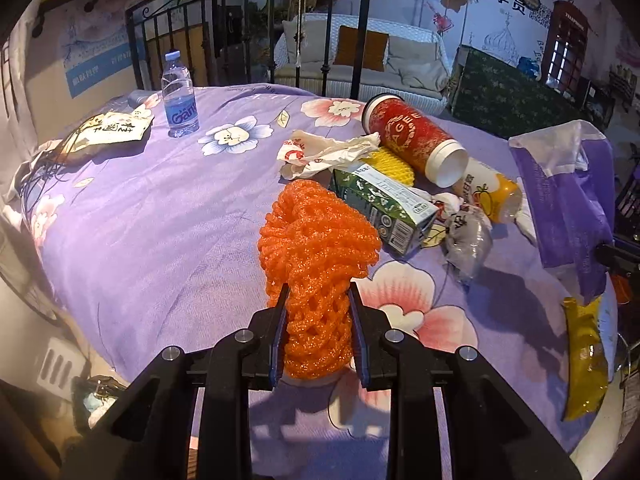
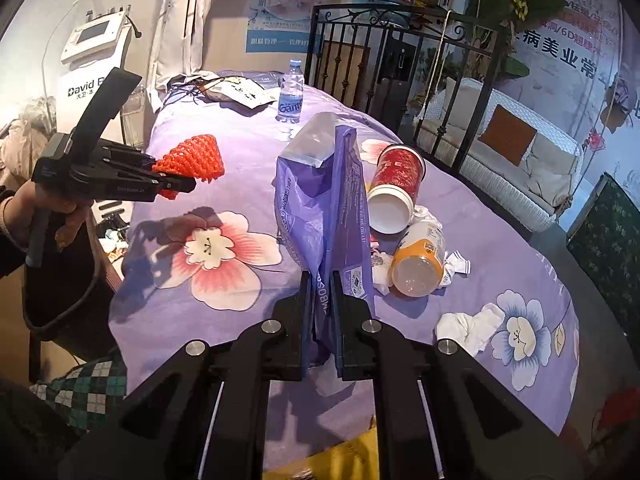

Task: Collect trash
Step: 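Grasp the orange foam net with the left gripper while the right gripper grasps the purple bag, then carry both items to the black bin and open both grippers to drop them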

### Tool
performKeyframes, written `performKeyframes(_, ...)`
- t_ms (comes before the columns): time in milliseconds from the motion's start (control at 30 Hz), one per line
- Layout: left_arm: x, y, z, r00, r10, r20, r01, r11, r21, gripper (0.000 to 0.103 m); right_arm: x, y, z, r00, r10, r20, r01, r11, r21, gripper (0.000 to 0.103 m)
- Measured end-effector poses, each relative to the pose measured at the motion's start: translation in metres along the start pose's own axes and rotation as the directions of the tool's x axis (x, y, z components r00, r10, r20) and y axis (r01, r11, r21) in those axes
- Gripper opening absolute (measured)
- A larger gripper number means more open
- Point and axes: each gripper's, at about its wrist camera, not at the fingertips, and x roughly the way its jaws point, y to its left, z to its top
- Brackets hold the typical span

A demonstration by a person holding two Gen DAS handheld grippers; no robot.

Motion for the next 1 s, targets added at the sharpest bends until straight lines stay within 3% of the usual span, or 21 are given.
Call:
performKeyframes(233,-0.047,0.003,-0.036,0.999,-0.029,0.032,0.03,0.999,-0.036,0.026,-0.041,0.05,-0.007,0.998,0.031,0.054,-0.031,0.999,-0.008,0.01)
performKeyframes(533,-0.095,0.03,-0.095,0.997,0.072,0.031,-0.067,0.989,-0.128,0.026,-0.061,0.113,-0.017,0.979,0.149,0.136,-0.153,0.988,0.021,0.01)
performKeyframes(767,-0.111,0.069,-0.151,0.984,0.152,-0.092,-0.172,0.948,-0.267,0.026,-0.05,0.142,-0.02,0.96,0.23,0.156,-0.24,0.97,0.048,0.01)
performKeyframes(900,-0.102,0.097,-0.179,0.964,0.183,-0.195,-0.24,0.911,-0.334,0.026,-0.044,0.145,-0.024,0.955,0.261,0.143,-0.274,0.958,0.08,0.01)
performKeyframes(1000,-0.086,0.114,-0.196,0.95,0.148,-0.274,-0.252,0.882,-0.397,0.026,-0.044,0.145,-0.028,0.952,0.27,0.143,-0.285,0.954,0.097,0.01)
